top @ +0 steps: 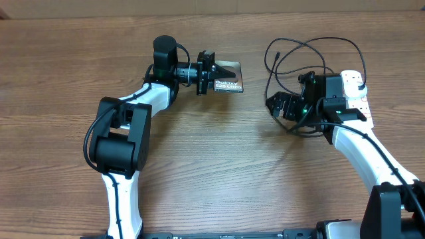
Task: Plug charger to phone and switch on socket
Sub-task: 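Move the right gripper over the black cable and grasp its USB-C end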
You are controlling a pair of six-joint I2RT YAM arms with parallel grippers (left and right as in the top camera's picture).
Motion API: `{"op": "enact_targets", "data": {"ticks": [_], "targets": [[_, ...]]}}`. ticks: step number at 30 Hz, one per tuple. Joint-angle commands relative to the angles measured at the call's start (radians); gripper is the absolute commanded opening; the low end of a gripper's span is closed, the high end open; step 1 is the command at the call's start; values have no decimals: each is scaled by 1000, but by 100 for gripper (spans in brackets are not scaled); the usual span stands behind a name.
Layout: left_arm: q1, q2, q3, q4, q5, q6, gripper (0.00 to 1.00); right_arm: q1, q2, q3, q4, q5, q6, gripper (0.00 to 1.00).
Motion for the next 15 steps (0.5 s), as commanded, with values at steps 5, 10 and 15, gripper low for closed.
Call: {"op": "enact_targets", "data": {"ticks": [5,10,15], "targets": [[8,-14,31,11,20,78,5,0,3,156,36,130,-5,96],[18,-14,31,11,20,86,4,1,101,302,35,129,-4,92],[19,-14,31,11,19,97,4,2,254,441,35,129,-3,83]]}}
